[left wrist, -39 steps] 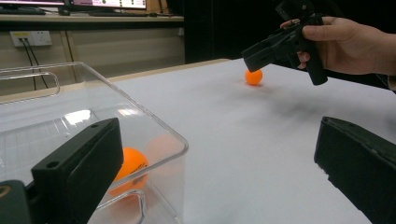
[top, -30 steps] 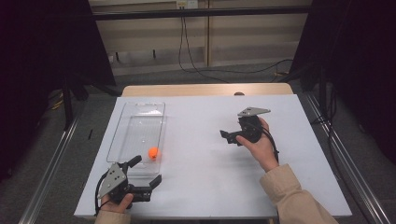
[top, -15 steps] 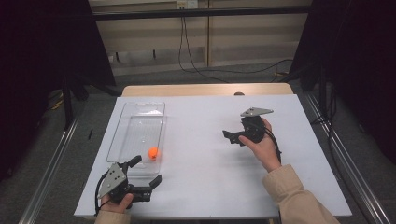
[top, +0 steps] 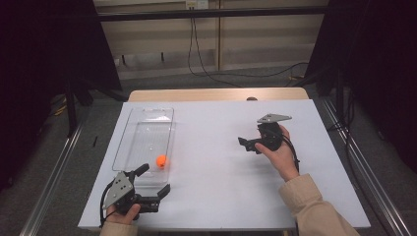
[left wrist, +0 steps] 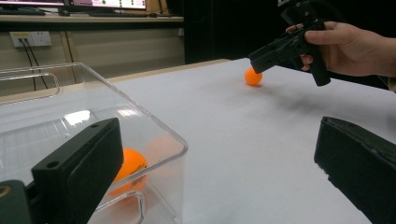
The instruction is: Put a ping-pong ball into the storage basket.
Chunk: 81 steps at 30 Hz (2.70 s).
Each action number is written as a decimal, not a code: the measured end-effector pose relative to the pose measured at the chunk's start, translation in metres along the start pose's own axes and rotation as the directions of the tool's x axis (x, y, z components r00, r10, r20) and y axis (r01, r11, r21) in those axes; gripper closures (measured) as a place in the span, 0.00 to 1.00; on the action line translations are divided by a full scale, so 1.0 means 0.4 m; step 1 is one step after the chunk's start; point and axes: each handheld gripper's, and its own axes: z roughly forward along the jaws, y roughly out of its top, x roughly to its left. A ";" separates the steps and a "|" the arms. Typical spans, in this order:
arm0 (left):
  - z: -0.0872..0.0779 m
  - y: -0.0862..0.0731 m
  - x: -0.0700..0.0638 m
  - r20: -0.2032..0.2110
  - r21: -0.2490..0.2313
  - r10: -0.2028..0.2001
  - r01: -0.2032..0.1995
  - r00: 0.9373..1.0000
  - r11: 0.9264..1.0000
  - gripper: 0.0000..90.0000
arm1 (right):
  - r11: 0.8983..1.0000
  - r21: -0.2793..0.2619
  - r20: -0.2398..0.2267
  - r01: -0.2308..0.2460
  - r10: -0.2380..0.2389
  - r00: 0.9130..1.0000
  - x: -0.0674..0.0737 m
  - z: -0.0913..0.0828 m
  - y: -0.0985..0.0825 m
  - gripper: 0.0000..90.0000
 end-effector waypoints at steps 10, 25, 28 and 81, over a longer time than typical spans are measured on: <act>0.002 -0.001 -0.001 0.000 -0.006 -0.008 0.008 1.000 1.000 0.01 | 1.000 -0.008 0.015 -0.011 0.011 1.000 -0.017 -0.007 -0.006 0.05; 0.002 -0.001 0.000 0.000 -0.007 -0.009 0.009 1.000 1.000 0.01 | 1.000 -0.012 0.042 -0.027 0.028 0.999 -0.045 -0.018 -0.010 0.06; 0.002 -0.001 -0.001 0.000 -0.007 -0.010 0.010 1.000 1.000 0.01 | 1.000 -0.009 0.048 -0.028 0.029 0.998 -0.049 -0.021 -0.008 0.06; 0.001 -0.001 0.000 0.001 0.001 -0.001 0.001 1.000 1.000 0.01 | 0.994 -0.009 0.181 -0.113 0.113 0.977 -0.136 -0.022 -0.025 0.08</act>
